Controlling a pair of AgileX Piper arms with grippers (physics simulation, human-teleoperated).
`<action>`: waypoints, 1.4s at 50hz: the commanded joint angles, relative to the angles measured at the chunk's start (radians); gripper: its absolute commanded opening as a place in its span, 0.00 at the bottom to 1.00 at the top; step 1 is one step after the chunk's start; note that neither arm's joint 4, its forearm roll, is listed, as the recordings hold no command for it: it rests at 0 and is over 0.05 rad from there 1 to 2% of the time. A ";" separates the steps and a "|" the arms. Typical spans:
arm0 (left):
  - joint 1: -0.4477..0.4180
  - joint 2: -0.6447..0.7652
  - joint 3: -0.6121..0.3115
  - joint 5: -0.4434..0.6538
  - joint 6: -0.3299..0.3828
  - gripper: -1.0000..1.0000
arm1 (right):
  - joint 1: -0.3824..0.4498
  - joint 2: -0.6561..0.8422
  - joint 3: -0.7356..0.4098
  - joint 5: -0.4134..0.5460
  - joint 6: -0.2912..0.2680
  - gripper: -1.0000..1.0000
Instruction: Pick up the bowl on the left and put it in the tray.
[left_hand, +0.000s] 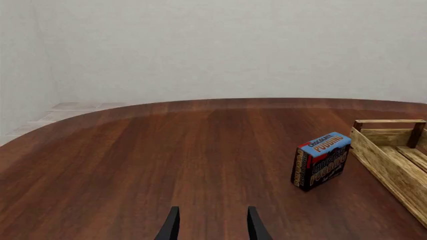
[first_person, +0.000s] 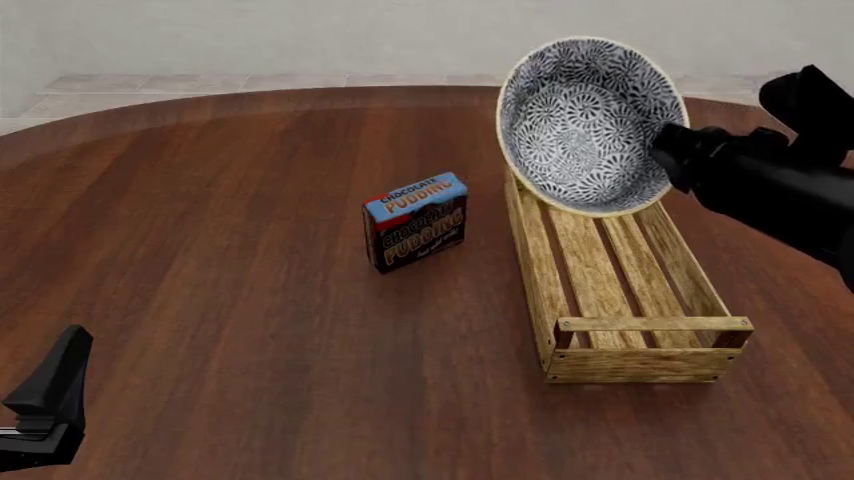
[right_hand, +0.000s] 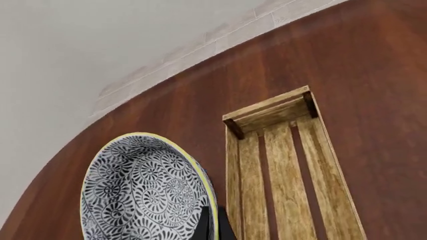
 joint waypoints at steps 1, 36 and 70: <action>0.000 0.000 0.000 0.000 0.000 1.00 | -0.044 0.013 0.025 -0.010 0.050 0.00; 0.000 0.000 0.000 0.000 0.000 1.00 | -0.089 0.110 0.086 -0.070 0.166 0.00; 0.000 0.000 0.000 0.000 0.000 1.00 | -0.137 0.198 0.128 -0.156 0.200 0.00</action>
